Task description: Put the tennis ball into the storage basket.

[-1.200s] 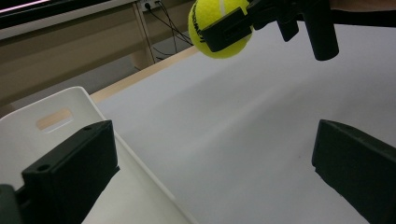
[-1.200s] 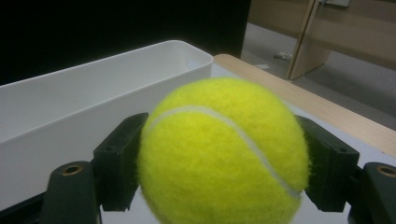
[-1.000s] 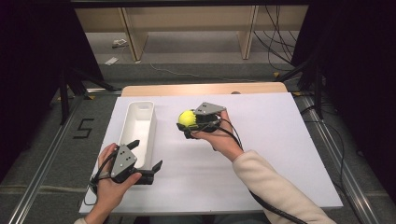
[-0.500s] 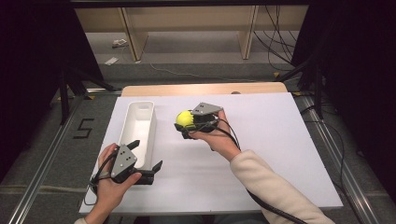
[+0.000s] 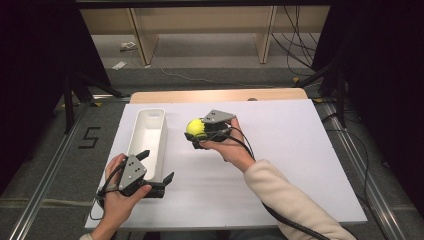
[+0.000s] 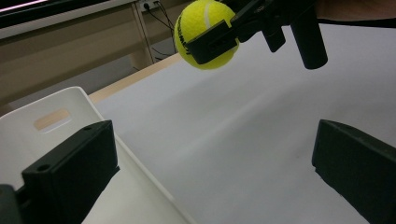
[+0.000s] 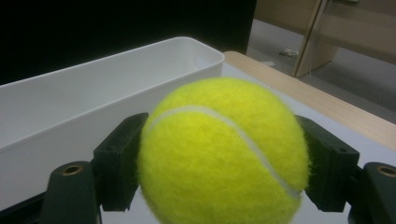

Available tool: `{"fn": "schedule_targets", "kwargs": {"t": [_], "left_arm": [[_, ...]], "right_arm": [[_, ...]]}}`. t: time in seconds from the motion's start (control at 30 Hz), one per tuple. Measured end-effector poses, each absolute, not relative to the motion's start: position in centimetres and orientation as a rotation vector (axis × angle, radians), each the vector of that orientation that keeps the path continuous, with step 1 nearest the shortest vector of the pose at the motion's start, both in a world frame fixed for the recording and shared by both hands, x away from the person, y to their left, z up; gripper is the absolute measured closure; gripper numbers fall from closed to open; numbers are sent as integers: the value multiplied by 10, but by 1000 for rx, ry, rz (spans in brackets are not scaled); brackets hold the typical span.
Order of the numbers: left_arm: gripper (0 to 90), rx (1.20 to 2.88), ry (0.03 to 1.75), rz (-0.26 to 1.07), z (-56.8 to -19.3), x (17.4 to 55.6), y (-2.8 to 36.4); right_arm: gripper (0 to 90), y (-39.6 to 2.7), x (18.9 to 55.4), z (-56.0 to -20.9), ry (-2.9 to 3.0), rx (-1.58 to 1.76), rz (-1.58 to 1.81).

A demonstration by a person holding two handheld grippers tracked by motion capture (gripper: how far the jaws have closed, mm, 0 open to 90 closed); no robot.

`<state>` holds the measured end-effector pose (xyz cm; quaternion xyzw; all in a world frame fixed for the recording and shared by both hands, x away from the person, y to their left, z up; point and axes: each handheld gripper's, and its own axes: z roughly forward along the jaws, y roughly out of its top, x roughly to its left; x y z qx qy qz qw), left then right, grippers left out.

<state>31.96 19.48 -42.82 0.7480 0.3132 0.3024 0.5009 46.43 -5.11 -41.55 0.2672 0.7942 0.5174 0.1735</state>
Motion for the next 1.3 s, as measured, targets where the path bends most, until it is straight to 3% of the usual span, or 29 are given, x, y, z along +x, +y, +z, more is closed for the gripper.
{"fn": "schedule_targets", "kwargs": {"t": [0.2,0.6,0.73,1.3], "left_arm": [[0,1864,672,802,-425,324,200],[0,1860,671,803,-424,324,199],[0,1802,752,730,-428,319,194],[0,1860,664,807,-423,323,199]], "right_arm": [[262,-49,466,-416,2255,752,1462],[262,-45,469,-414,2259,751,1453],[262,-43,469,-413,2257,750,1455],[262,-36,472,-410,2268,738,1446]]}}
